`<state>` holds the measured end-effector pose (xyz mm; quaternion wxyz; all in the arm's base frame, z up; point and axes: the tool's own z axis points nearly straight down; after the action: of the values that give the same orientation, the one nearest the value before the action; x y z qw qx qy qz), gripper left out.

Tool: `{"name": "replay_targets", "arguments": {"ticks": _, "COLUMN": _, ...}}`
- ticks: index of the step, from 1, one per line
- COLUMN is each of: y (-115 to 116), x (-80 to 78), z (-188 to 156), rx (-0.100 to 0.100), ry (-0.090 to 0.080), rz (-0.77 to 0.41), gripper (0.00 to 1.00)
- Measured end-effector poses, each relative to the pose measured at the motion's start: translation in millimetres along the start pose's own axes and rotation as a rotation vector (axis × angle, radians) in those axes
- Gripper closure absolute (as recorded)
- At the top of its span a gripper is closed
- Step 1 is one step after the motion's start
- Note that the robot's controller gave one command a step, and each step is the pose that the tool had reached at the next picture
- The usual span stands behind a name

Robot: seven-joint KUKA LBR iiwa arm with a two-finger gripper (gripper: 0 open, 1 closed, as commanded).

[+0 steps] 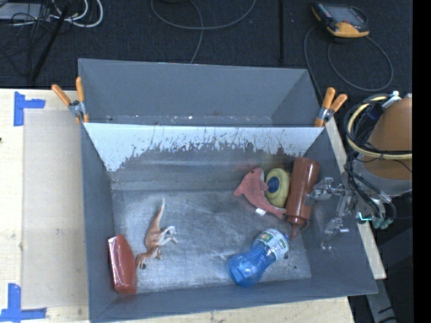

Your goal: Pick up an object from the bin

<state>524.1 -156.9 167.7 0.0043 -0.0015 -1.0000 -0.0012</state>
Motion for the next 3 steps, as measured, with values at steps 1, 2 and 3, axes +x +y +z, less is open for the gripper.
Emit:
{"name": "replay_targets", "arguments": {"ticks": 1, "y": 1, "x": -1.9, "z": -4, "rx": 0.002, "ry": -0.007, "rz": -0.005, "gripper": 0.0}}
{"name": "replay_targets", "arguments": {"ticks": 2, "y": 44, "x": 15.8, "z": 46, "rx": 0.006, "ry": -0.012, "rz": -0.303, "gripper": 0.0}}
{"name": "replay_targets", "arguments": {"ticks": 3, "y": 66, "x": 28.7, "z": 60, "rx": 0.001, "ry": -0.004, "rz": -0.414, "gripper": 0.0}}
